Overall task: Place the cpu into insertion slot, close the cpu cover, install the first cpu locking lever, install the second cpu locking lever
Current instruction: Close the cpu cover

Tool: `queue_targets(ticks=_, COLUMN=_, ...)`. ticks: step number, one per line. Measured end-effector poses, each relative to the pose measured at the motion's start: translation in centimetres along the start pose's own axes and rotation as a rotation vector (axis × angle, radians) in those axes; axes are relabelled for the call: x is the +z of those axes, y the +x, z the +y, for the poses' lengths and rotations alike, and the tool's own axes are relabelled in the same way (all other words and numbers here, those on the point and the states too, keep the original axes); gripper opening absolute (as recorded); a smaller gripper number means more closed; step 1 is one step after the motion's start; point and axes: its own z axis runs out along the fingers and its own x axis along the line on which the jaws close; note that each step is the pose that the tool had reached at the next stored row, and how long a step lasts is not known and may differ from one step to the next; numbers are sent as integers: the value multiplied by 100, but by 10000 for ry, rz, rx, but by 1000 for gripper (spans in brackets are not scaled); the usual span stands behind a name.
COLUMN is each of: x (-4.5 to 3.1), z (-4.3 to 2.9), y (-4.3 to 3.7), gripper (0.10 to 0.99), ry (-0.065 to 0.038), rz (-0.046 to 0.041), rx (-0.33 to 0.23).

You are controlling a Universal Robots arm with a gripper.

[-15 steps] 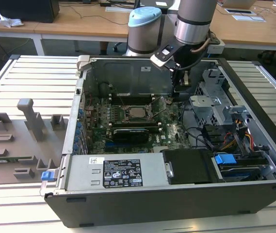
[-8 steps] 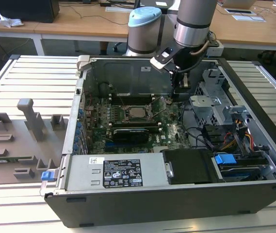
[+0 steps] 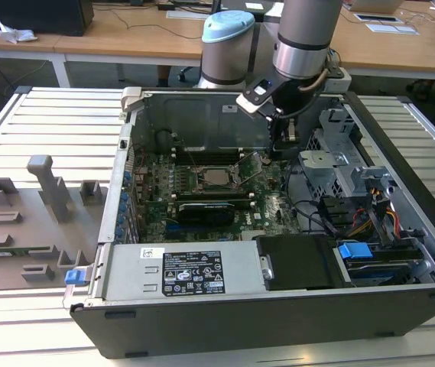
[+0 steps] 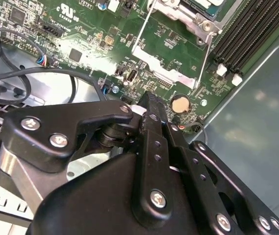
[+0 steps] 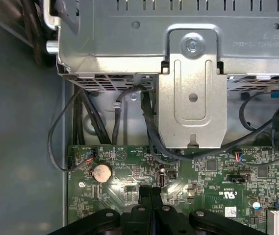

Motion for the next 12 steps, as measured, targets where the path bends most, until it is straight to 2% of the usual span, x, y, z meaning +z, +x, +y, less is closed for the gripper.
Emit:
queue_targets(ticks=1, x=35, z=0, y=0, gripper=106, ry=0, rz=1, rx=0)
queue_targets(ticks=6, x=83, z=-38, y=2, gripper=106, ry=-1, rz=1, rx=0)
queue_targets(ticks=12, x=113, z=-189, y=7, gripper=106, ry=-1, rz=17, rx=-1)
